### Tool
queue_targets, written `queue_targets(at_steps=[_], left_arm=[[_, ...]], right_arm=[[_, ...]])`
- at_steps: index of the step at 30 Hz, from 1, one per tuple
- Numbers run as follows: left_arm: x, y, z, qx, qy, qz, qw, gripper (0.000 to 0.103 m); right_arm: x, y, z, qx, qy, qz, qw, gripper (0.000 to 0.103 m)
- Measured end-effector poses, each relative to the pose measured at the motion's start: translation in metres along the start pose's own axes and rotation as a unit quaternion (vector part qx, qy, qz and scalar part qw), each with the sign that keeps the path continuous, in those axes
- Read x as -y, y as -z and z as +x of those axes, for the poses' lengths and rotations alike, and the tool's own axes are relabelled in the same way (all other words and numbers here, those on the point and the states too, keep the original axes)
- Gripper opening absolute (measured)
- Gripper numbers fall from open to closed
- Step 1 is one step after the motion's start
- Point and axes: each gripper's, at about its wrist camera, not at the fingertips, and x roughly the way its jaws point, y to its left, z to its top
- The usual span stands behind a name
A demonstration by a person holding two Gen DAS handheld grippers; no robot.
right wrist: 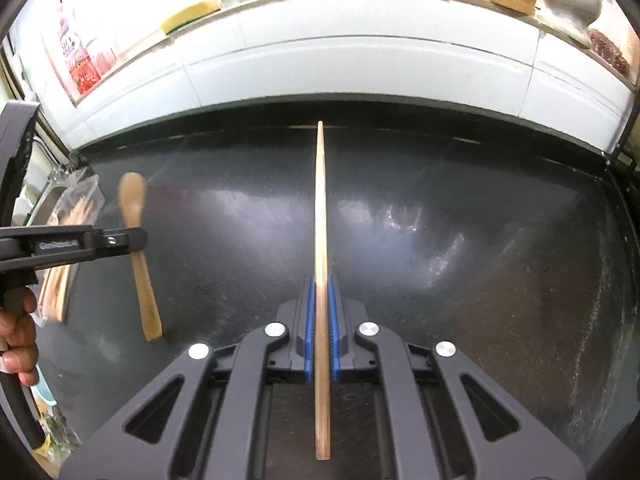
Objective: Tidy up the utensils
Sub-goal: 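Carry the spatula and chopstick over the clear container and open both grippers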
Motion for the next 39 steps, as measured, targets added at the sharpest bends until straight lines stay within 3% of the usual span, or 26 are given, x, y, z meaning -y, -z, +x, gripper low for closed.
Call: queue_targets(at_steps=[8,16,31,39], left_arm=[[-0.042,0.003,-0.067,0.046,-0.001,-0.005,0.9989,0.007],[-0.091,0.013,-0.141,0.097,0.002,0.012,0.9952,0.007],[-0.258,0.028,-0.212,0.100,-0.002,-0.009,0.9949,0.007],[-0.324,0.025,-0.207,0.073,-0.004,-0.011,0.9973,0.007]], right_arm=[[-0.043,0.000,-0.011,0.009,-0.027,-0.012,1.000,0.007],[-0.122,-0.001,-0.028,0.027,-0.068,-0.044,0.996,0.007],[-0.289,0.010,-0.014,-0.002,-0.133,-0.063,0.989,0.007],[-0.359,0.013,0.003,-0.018,-0.153,-0.058,0.986,0.007]])
